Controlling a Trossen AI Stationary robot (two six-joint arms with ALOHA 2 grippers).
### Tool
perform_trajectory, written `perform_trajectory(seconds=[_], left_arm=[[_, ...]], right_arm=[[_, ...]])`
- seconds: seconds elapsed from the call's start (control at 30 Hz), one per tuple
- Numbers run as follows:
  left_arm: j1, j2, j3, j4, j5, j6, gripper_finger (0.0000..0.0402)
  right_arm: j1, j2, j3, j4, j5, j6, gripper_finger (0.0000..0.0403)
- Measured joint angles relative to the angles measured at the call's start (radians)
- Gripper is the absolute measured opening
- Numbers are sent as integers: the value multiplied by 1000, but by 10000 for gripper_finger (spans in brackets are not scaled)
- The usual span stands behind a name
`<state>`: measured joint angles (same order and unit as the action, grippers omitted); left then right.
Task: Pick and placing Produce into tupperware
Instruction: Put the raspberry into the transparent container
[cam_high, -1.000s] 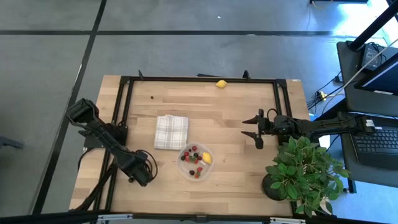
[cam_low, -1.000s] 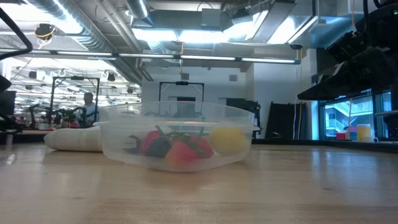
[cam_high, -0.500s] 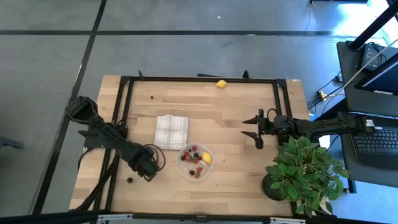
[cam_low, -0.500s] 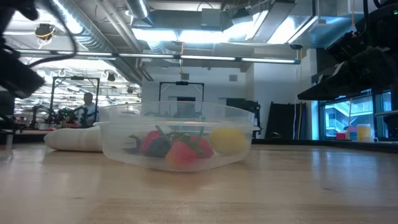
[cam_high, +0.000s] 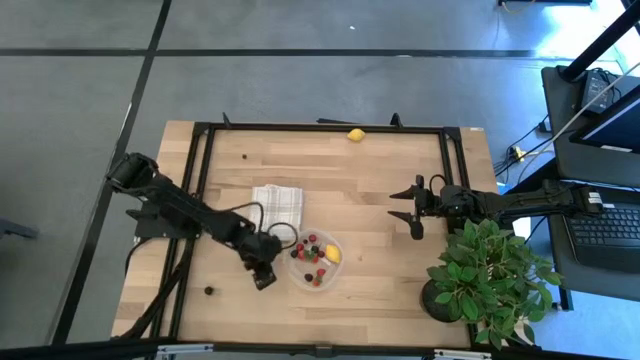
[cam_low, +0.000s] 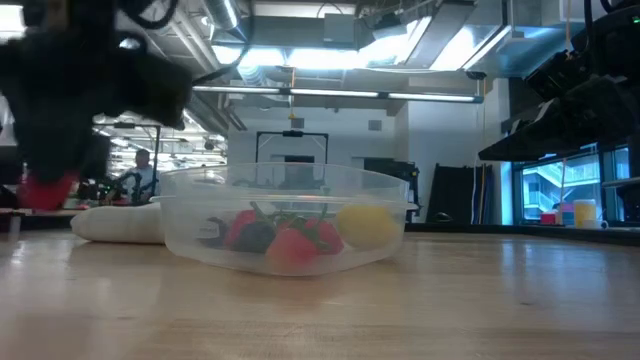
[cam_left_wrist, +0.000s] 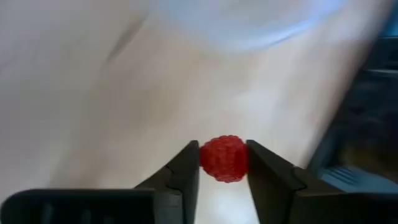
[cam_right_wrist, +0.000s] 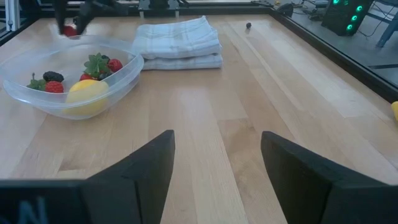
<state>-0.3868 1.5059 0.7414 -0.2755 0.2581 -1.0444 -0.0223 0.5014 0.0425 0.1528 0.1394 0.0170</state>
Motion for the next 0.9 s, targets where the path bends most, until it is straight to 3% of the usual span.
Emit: perform_trajectory(seconds=[0.23,0.47,0.67,0.9], left_arm=[[71,0,47,160,47,225,111],[114,-1,143,160,-142,437,108],[88,16,170,152,-256,611,107],[70,132,223,131,-282,631,107]], right_arm=[[0,0,0,0,0,-3,241],[0,0,0,0,0,-4,241],[0,0,0,0,0,-4,241],[0,0,0,2,0,-29,241]])
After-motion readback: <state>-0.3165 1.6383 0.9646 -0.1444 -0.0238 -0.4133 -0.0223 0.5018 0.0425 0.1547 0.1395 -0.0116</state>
